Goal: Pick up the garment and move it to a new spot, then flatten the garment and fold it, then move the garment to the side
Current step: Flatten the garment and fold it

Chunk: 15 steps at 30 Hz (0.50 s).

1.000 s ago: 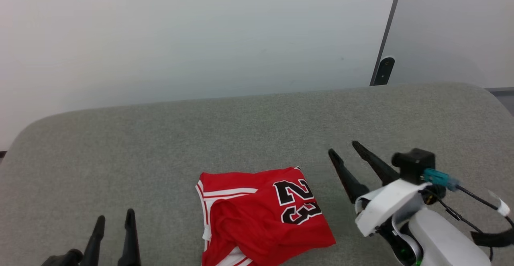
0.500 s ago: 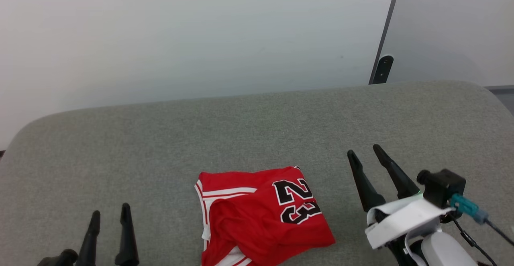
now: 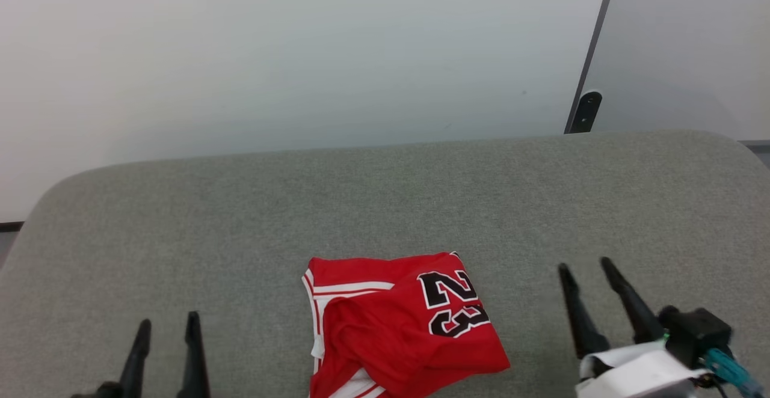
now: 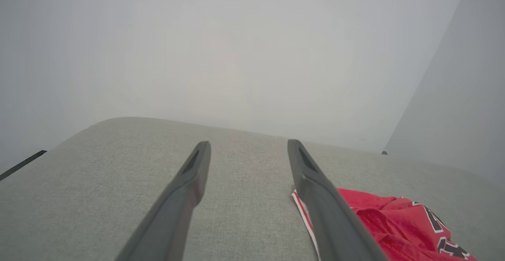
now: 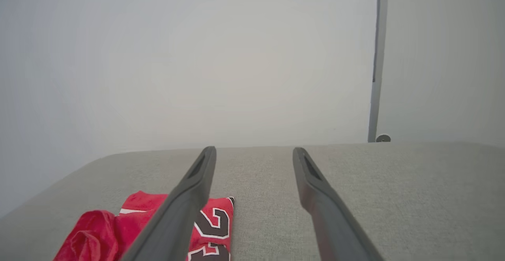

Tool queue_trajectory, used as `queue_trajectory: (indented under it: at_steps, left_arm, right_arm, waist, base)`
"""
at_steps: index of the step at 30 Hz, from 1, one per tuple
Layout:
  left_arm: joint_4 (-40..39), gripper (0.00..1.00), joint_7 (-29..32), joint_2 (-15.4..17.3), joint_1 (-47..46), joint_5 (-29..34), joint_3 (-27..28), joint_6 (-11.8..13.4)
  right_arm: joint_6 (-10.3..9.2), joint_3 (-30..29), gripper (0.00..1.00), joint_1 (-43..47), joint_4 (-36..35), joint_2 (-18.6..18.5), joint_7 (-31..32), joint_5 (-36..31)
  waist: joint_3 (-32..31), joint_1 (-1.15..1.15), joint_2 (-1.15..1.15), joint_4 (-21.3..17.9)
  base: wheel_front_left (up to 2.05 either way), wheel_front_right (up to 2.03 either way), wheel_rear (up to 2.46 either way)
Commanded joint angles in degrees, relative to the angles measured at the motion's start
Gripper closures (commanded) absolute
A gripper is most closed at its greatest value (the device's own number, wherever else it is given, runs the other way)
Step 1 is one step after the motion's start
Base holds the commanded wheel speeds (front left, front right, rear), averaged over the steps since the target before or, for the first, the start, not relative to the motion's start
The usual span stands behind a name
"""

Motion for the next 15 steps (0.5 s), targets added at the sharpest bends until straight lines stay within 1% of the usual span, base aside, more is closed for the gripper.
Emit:
queue_trajectory:
  at_steps: [1, 7, 11, 15]
  left_arm:
    - [-0.58, 0.00, -0.04, -0.06, 0.78, 0.03, 0.95, -0.17]
    - [-1.61, 0.00, -0.04, -0.47, 2.21, 0.90, 2.52, -0.35]
    - [-1.45, 0.00, -0.04, -0.58, 2.35, 1.10, 2.75, -0.46]
    - [-1.35, 0.00, -0.04, -0.63, 2.13, 1.40, 2.61, -0.41]
  right_arm:
    - [-0.11, -1.45, 0.00, 1.11, -0.35, 0.09, -0.07, -1.05]
    - [-0.11, -6.07, 0.00, 3.90, -0.96, 1.29, -0.04, -3.29]
    - [-0.11, -7.68, 0.00, 4.71, -1.19, 1.68, -0.04, -4.09]
    - [-0.11, -7.98, 0.00, 4.86, -1.48, 1.74, -0.04, -4.33]
  waist:
    - [-0.09, 0.00, 0.00, 0.21]
    - [-0.31, 0.00, 0.00, 0.67]
    - [-0.33, 0.00, 0.00, 0.79]
    - [-0.30, 0.00, 0.00, 1.03]
  base:
    - [0.00, 0.00, 0.00]
    - [0.00, 0.00, 0.00]
    - [0.00, 0.00, 0.00]
    - [0.00, 0.00, 0.00]
